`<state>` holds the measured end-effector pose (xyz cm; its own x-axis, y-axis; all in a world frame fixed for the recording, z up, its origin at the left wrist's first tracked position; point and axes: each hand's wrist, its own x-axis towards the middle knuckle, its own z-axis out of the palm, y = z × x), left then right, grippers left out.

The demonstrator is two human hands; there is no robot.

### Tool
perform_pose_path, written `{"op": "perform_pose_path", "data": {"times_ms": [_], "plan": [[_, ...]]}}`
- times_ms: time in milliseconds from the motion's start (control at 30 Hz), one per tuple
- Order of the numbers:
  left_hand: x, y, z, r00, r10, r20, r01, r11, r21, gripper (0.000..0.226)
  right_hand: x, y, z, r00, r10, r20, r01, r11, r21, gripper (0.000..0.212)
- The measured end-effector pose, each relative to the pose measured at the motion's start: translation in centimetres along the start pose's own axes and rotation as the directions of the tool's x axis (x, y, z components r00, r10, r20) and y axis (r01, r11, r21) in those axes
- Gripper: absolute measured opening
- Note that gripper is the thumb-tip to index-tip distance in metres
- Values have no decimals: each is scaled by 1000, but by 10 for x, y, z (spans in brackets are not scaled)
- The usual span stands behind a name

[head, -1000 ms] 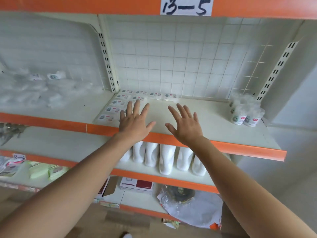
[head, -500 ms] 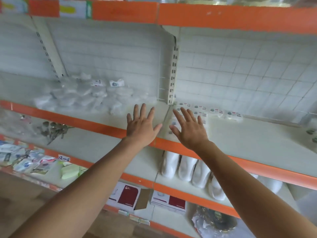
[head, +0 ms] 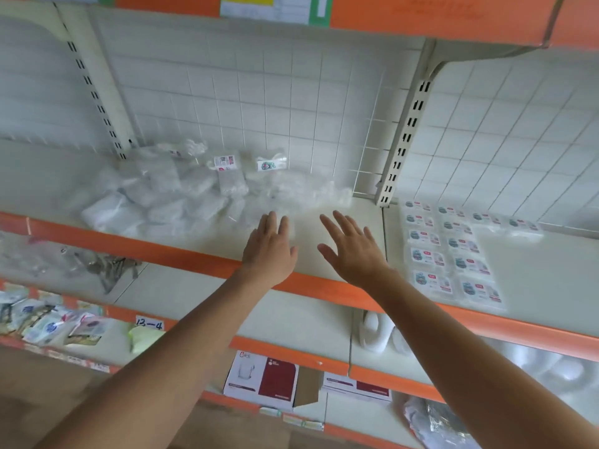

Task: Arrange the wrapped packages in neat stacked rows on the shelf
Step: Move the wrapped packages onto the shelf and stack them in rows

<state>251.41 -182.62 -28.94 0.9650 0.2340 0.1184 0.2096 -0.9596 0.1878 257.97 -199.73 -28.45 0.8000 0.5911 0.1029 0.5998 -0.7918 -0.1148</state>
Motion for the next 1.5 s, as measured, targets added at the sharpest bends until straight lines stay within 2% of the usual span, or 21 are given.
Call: {"op": "perform_pose_path", "data": {"times_ms": [133,267,400,467,533,700,800,967,1067,1167,1300,1433,1500], "plan": [[12,-15,7,999,21,31,-19,997,-79,62,26,-8,12,999,-37,27,37,999,-9,66],[18,-23,10,997,64,47,-57,990,-130,54,53,-16,19,995,-100,17,98,992,83,69],[21,-30,13,989,146,-33,-149,975,-163,34,74,-24,23,988,-143,62,130,975,181,75],[26,-35,13,975,198,-97,-212,962,-173,30,81,-27,26,984,-159,84,140,970,200,80],[31,-40,12,971,187,-152,-214,959,-188,32,86,-30,29,980,-169,100,146,968,206,80],[38,-47,15,981,91,-170,-128,967,-221,40,90,-33,29,988,-141,62,124,966,228,65],[35,-42,19,983,99,-157,-143,941,-305,39,88,-32,28,992,-126,16,118,962,248,49],[30,-37,22,973,97,-212,-183,881,-436,34,90,-30,24,995,-90,-44,98,963,252,41],[28,-32,24,970,105,-221,-195,877,-439,33,90,-30,20,999,-32,-41,42,961,272,41],[28,-26,26,976,71,-204,-160,872,-463,41,81,-27,20,998,34,-56,-16,954,298,53],[32,-25,27,998,12,-59,-40,858,-513,44,66,-13,20,982,188,-23,-167,917,362,64],[33,-14,24,990,124,64,-86,903,-420,65,55,-1,19,974,220,50,-224,916,333,65],[33,-6,24,989,114,98,-69,922,-380,72,49,2,16,966,249,72,-258,903,343,65]]}}
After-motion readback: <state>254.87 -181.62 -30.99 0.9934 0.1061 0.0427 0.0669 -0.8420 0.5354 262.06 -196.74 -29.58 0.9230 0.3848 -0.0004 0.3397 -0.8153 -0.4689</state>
